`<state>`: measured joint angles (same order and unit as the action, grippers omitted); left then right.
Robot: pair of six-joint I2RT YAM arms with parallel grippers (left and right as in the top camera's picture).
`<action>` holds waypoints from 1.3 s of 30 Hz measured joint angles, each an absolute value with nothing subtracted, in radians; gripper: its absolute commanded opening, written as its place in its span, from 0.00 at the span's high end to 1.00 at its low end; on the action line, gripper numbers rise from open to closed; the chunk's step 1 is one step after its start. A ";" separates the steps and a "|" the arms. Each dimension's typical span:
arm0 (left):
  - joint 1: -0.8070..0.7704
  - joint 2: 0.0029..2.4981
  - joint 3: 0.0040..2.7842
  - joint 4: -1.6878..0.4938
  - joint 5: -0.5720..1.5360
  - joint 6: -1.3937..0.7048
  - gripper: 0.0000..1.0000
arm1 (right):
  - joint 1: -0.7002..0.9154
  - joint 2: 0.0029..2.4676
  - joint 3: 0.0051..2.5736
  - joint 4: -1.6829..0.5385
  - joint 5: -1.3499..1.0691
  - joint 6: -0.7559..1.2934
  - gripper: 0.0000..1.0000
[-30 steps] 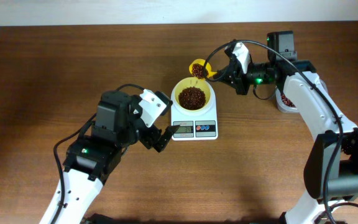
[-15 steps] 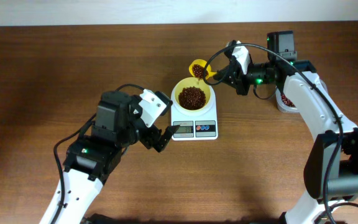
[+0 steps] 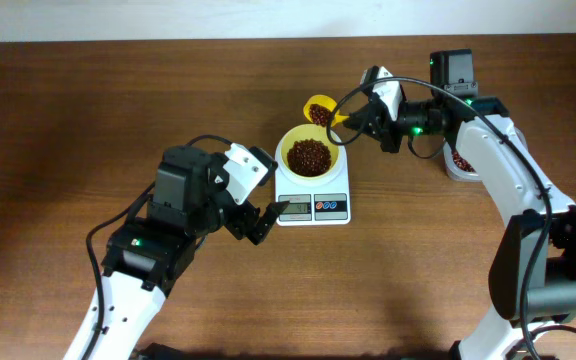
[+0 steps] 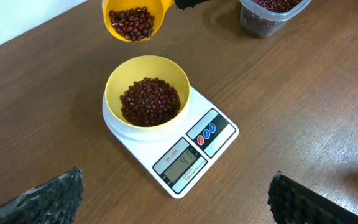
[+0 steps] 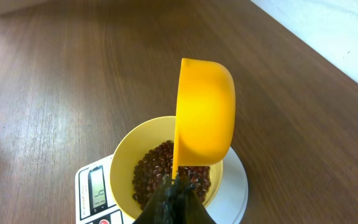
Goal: Scoop item into bowl and weigh 50g on scale
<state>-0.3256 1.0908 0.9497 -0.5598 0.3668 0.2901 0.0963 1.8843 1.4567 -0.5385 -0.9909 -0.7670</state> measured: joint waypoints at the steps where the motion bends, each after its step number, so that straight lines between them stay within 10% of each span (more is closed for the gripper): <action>1: -0.326 1.091 0.950 -0.560 0.367 0.290 0.01 | 0.096 1.884 1.457 -0.538 -0.991 -0.771 0.96; 39: -0.326 1.091 0.950 -0.560 0.367 0.290 0.01 | 0.096 1.884 1.457 -0.557 -0.991 -0.823 0.96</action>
<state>-0.3256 1.0908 0.9497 -0.5598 0.3668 0.2905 0.0963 1.8843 1.4567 -0.5571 -0.9909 -0.8230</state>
